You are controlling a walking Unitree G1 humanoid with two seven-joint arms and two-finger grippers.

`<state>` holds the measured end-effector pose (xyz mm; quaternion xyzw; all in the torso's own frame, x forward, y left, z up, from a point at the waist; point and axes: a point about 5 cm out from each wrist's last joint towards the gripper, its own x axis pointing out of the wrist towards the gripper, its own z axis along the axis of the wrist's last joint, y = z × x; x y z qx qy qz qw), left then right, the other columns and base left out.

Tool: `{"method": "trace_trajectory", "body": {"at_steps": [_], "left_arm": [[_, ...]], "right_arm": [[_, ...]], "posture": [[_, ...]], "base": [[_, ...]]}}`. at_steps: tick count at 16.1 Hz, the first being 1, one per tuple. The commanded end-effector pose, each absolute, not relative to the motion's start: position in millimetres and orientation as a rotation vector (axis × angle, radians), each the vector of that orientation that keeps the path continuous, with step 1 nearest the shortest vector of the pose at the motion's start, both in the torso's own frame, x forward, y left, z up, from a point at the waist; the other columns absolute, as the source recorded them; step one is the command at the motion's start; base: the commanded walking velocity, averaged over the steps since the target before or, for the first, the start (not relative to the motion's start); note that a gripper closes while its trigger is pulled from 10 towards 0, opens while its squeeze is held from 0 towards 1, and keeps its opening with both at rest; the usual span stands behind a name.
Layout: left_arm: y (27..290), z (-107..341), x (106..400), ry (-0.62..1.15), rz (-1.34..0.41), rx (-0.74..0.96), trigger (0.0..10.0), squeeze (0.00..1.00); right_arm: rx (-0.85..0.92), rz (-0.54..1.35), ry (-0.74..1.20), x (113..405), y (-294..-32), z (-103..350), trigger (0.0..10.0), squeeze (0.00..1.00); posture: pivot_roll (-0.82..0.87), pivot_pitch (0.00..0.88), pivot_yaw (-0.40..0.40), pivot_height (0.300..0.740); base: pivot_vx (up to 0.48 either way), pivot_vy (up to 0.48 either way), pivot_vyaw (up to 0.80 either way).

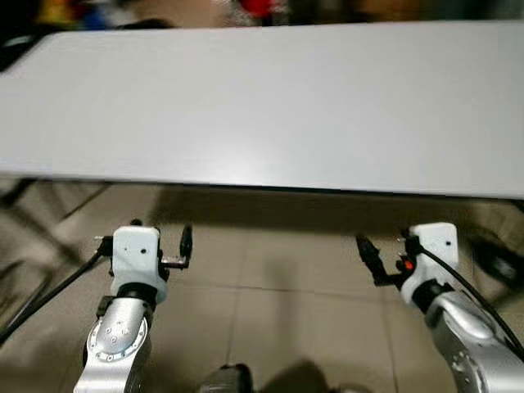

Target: Setting the table

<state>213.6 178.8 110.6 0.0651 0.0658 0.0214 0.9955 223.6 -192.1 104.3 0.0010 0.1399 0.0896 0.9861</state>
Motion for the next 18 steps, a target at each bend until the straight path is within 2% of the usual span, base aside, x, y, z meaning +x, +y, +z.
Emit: {"method": "trace_trajectory", "body": {"at_steps": [1,7,11,12,13,18], "left_arm": [[182,113,215,0.127,0.069,0.117,10.0,0.75],[181,115,210,0.121,0.106,0.114,10.0,0.71],[186,116,202,0.113,0.183,0.118,10.0,0.67],[187,116,200,0.113,0.207,0.101,10.0,0.22],[188,117,199,0.113,0.224,0.091,10.0,0.00],[189,124,201,0.082,0.254,0.150,10.0,0.00]], "right_arm": [[0.008,0.177,0.290,222,-192,102,10.0,1.00],[-0.026,0.244,0.267,232,-181,101,10.0,1.00],[-0.024,0.286,0.241,243,-174,104,10.0,1.00],[-0.022,0.296,0.234,246,-173,105,10.0,1.00],[-0.022,0.311,0.227,248,-172,106,10.0,1.00],[-0.024,0.359,0.222,255,-168,104,10.0,1.00]], "posture": [[-0.15,0.063,0.121,0.740],[-0.12,0.067,0.106,0.740],[-0.10,0.052,0.053,0.740],[-0.09,0.043,0.041,0.740],[-0.08,0.035,0.028,0.740],[-0.06,0.021,0.029,0.740]], "base": [[0.000,0.000,0.80],[0.000,0.000,0.80],[0.000,0.000,0.80],[0.000,0.000,0.80],[0.000,0.000,0.80],[0.000,0.000,0.80]]}}
